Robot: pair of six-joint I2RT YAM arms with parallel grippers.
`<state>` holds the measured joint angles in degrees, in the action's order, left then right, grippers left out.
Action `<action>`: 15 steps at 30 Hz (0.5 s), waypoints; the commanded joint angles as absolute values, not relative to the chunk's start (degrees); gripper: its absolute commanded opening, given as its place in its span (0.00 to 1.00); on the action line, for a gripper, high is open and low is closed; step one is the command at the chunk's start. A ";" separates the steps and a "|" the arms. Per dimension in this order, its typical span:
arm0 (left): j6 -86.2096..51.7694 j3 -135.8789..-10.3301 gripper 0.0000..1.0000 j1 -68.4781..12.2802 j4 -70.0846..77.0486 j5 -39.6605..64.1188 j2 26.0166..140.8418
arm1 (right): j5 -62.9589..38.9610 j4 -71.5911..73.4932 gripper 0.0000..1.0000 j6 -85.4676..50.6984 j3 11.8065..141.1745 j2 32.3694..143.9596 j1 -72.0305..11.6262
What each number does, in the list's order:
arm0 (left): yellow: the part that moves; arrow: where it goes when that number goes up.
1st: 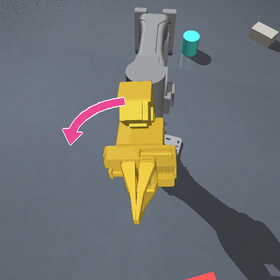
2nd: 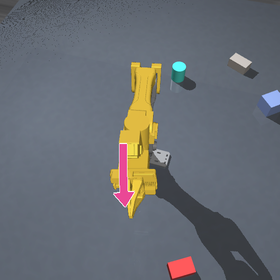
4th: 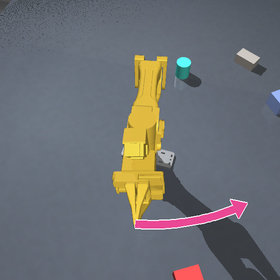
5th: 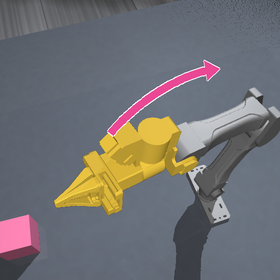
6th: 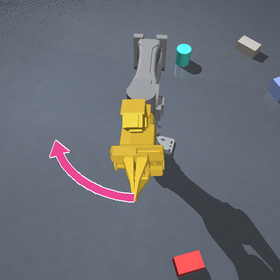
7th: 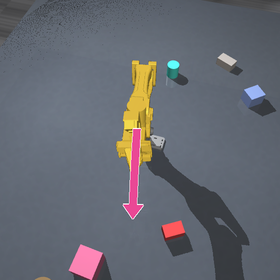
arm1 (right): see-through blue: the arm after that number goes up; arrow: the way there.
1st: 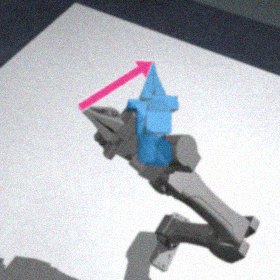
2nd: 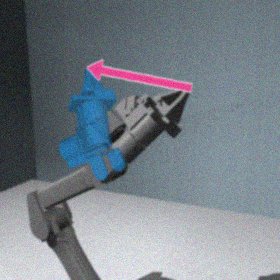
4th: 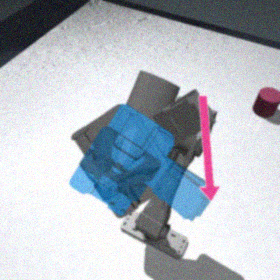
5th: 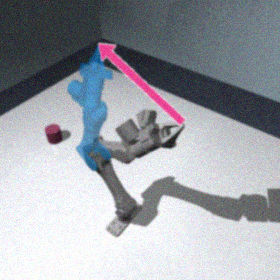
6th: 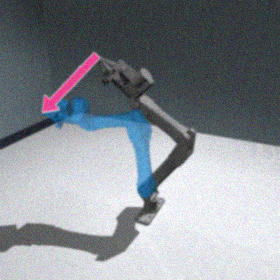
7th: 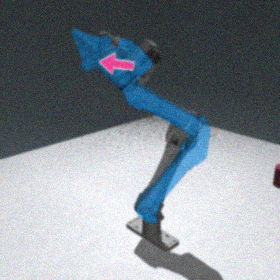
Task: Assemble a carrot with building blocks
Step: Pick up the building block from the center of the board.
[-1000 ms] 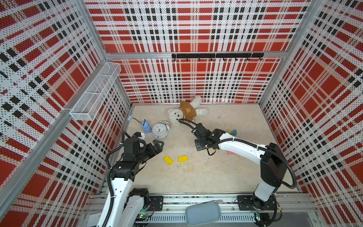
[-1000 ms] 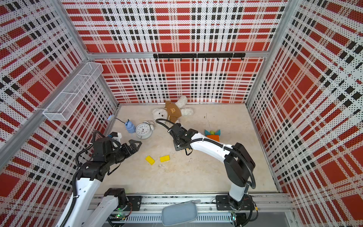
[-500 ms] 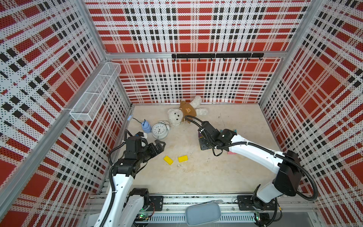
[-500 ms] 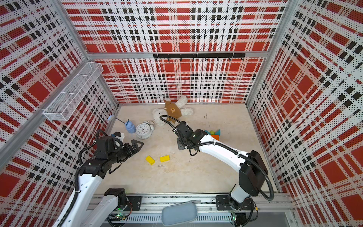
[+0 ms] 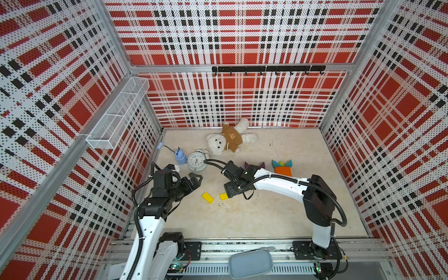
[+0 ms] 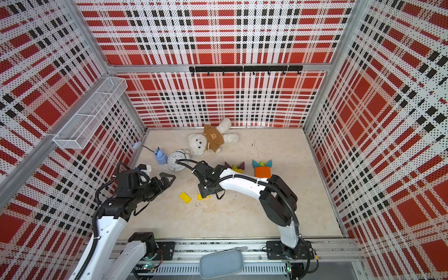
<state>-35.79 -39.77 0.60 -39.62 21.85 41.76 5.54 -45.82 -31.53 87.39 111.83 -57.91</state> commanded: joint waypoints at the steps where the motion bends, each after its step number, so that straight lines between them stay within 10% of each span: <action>1: -36.75 -40.59 1.00 1.05 -41.56 17.80 41.85 | 2.21 -44.79 0.82 -32.63 90.96 115.52 -58.86; 15: -37.05 -40.62 0.99 1.37 -41.57 20.91 42.63 | 8.22 -51.33 0.86 -36.39 99.90 125.76 -60.81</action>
